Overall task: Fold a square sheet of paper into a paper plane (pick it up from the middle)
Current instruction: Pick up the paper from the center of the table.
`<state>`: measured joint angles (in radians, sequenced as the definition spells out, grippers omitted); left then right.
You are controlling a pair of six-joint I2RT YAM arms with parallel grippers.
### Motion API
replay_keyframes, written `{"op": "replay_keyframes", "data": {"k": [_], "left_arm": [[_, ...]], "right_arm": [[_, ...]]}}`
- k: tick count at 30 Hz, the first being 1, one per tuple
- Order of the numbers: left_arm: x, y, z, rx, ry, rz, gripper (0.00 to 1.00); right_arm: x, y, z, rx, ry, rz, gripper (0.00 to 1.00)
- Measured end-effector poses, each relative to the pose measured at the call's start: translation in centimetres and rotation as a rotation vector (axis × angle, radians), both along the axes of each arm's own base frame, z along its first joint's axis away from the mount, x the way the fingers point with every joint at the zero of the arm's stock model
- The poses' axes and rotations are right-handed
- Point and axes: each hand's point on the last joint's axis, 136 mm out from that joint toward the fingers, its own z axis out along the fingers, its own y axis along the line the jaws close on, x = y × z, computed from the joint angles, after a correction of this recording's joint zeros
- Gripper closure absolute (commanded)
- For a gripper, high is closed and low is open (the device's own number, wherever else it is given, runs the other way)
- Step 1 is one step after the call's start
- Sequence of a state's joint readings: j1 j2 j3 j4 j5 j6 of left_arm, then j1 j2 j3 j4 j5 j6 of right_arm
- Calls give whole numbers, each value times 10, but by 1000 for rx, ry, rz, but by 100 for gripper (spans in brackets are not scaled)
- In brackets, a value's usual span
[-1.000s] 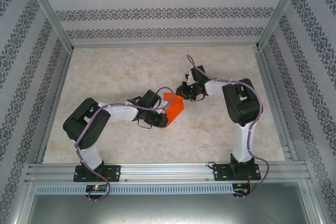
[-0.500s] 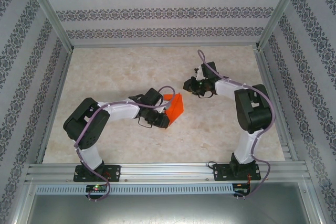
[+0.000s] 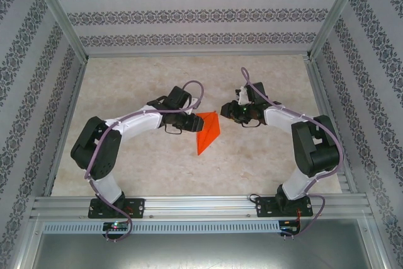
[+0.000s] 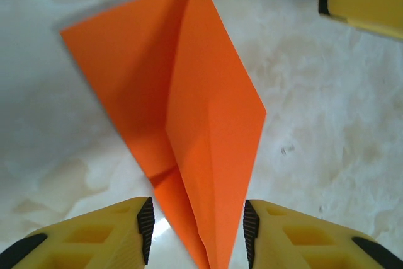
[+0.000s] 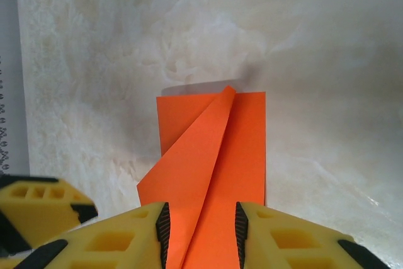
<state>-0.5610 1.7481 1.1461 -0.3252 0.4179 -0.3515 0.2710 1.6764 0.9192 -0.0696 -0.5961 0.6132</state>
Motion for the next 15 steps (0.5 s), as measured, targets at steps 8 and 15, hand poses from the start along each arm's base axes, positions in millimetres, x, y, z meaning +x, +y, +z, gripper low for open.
{"op": "replay_keyframes", "data": {"k": [8,15], "left_arm": [[11,-13,-25,-20,74,-3,55],[10,-21,-33,-49,120,-15,63]], "right_arm": [[-10,-2,-9,0,20,4,63],[-13,-1,-10,10,27,13,63]]}}
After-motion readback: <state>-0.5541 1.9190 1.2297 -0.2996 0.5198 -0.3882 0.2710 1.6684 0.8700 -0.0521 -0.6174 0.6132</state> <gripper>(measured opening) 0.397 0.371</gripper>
